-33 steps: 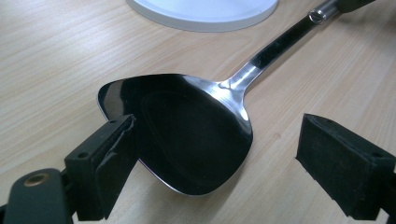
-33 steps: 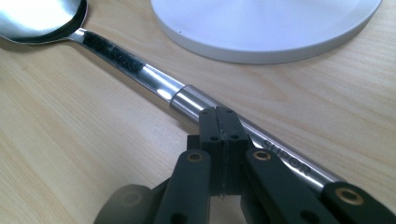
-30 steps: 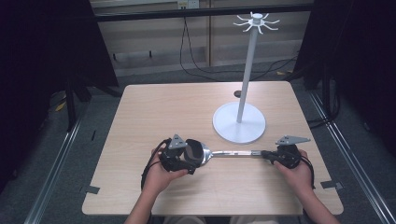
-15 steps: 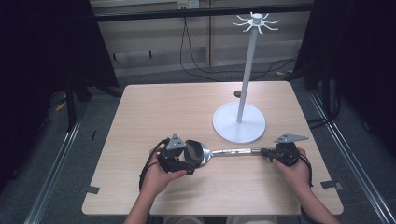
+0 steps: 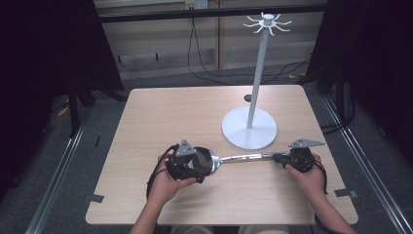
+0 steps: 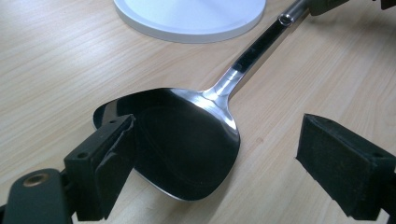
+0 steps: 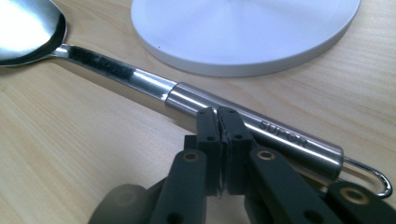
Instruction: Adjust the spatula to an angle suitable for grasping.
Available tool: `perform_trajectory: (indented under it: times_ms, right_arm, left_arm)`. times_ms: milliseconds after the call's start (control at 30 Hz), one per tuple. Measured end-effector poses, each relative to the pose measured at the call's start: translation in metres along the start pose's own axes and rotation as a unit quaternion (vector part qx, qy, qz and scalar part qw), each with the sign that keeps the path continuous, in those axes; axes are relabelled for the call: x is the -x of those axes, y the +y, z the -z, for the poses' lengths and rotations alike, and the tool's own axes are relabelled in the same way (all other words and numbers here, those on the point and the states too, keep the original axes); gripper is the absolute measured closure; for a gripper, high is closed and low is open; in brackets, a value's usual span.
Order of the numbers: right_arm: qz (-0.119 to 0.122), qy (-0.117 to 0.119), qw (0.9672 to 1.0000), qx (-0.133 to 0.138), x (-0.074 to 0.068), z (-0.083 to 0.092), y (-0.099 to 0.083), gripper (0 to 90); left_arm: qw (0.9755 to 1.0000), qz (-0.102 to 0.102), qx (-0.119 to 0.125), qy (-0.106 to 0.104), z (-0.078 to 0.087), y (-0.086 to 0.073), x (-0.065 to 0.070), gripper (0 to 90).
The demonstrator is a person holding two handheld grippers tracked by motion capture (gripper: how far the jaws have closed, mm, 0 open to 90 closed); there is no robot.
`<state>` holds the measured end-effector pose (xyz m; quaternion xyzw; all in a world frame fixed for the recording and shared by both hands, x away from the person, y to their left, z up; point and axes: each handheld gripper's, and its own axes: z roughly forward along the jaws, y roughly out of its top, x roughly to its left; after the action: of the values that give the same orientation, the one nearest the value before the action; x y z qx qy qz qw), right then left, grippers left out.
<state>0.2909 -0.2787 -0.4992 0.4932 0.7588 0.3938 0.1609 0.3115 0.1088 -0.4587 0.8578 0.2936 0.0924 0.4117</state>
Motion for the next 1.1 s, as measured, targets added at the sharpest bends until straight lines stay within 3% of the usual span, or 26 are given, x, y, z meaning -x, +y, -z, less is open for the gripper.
perform_trajectory:
  times_ms: [167, 533, 567, 767, 1100]
  right_arm:
    - [-0.01, 0.0, 0.9999, 0.006, -0.002, 0.008, -0.002, 74.4]
    - [-0.019, -0.021, 0.9996, 0.007, -0.001, 0.026, -0.011, 54.6]
    - [-0.025, -0.025, 0.9993, 0.008, -0.001, 0.029, -0.012, 47.9]
    - [-0.021, -0.032, 0.9993, 0.003, 0.0, 0.034, -0.016, 33.0]
    - [-0.016, -0.026, 0.9995, 0.004, -0.005, 0.036, -0.018, 25.4]
  left_arm:
    - [0.9998, -0.015, -0.008, -0.004, -0.008, 0.005, 0.003, 12.3]
    - [0.9992, -0.028, -0.018, -0.024, -0.025, 0.015, 0.006, 12.4]
    - [0.999, -0.03, -0.022, -0.025, -0.028, 0.016, 0.007, 12.9]
    - [0.9981, -0.04, -0.033, -0.034, -0.038, 0.02, 0.007, 13.5]
    - [0.9959, -0.057, -0.052, -0.047, -0.059, 0.03, 0.009, 16.4]
